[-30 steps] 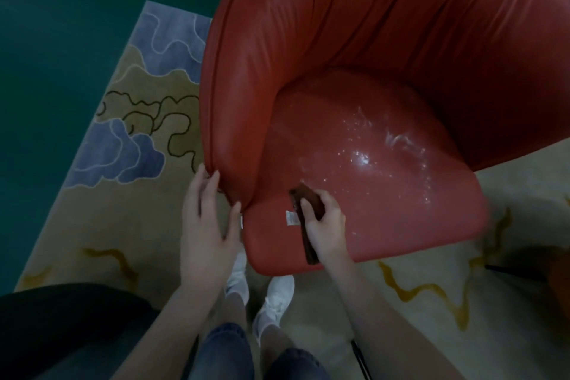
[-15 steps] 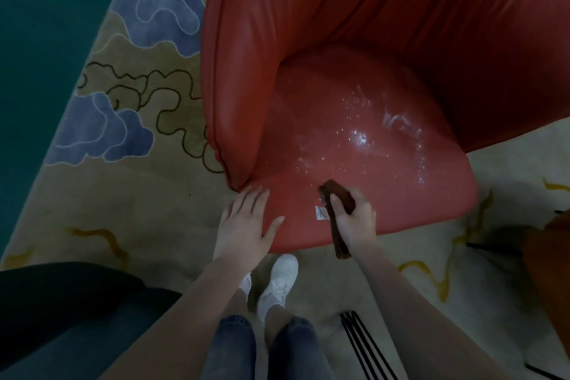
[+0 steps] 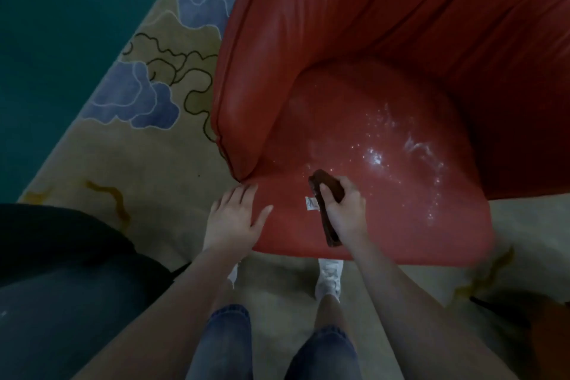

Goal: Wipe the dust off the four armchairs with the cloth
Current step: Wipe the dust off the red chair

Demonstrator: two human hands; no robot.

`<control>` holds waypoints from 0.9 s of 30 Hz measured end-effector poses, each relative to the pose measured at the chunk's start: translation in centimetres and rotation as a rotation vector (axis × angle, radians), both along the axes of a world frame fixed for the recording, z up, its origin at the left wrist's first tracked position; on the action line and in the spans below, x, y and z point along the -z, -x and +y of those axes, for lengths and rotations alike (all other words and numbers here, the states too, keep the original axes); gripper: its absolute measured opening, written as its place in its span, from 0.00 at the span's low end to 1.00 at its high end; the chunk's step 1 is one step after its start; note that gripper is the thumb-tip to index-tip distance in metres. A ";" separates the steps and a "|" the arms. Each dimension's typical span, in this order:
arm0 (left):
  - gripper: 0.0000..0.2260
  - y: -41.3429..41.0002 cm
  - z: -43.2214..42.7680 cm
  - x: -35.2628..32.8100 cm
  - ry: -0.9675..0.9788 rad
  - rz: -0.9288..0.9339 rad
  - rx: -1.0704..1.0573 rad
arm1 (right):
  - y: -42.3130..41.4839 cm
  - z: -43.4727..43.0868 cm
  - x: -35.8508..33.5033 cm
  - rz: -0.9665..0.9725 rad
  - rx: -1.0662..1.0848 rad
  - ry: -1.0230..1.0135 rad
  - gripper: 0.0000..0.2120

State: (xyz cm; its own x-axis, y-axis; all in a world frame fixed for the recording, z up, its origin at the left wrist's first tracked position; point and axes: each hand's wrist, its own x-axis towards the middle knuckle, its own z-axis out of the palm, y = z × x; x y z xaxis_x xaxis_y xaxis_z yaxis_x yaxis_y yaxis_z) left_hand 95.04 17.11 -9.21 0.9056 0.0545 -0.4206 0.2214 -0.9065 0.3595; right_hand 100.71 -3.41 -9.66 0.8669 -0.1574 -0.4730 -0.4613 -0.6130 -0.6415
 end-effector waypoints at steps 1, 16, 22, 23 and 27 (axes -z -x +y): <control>0.32 0.1 -0.8 -0.2 -0.009 0.002 -0.037 | -0.5 -0.9 -0.2 -0.006 -0.050 0.006 0.11; 0.30 3.0 -10.0 -0.2 -0.014 0.030 -0.486 | -5.8 -8.3 -0.3 -0.029 -0.542 0.092 0.11; 0.25 5.0 -8.5 2.1 -0.036 0.069 -0.601 | -5.5 -6.4 1.8 -0.049 -0.661 0.106 0.12; 0.25 5.2 -8.4 2.4 -0.033 0.066 -0.624 | -5.5 -6.1 2.1 -0.050 -0.668 0.102 0.12; 0.25 6.2 -8.9 3.6 -0.018 0.046 -0.700 | -5.3 -5.7 2.9 -0.033 -0.715 0.068 0.13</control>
